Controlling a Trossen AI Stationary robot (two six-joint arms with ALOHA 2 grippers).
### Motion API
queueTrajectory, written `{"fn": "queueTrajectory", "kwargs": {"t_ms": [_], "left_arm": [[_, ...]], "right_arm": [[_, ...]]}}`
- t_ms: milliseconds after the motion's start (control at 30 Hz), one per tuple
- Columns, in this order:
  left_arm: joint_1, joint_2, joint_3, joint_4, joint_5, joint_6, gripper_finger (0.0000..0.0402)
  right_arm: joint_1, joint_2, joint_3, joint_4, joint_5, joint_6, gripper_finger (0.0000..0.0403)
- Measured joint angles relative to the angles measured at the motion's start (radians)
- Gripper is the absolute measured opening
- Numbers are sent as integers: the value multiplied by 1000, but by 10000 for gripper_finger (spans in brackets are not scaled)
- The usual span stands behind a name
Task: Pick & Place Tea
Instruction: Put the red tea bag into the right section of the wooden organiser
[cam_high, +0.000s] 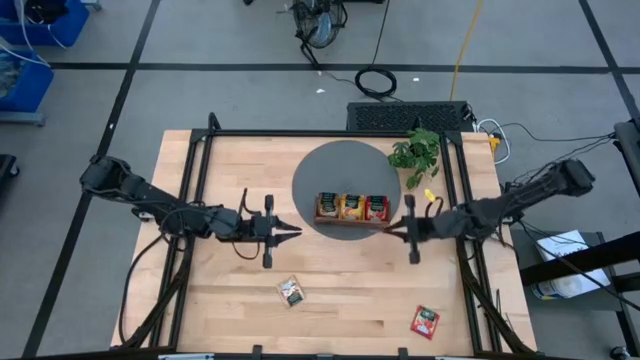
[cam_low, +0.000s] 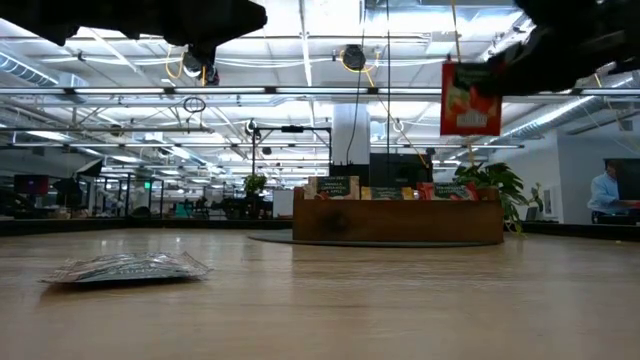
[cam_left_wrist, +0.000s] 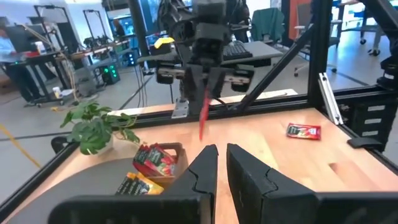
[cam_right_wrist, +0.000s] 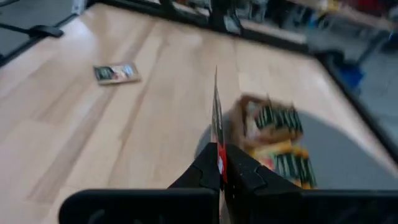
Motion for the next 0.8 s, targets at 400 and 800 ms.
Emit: {"fn": "queueTrajectory", "kwargs": {"t_ms": [400, 800], "left_arm": [[0, 0, 0, -6, 0, -25, 42], [0, 0, 0, -11, 0, -11, 42]], "right_arm": [[-442, 4, -178, 148, -362, 52, 0], [-636, 0, -309, 339, -598, 129, 0]]}}
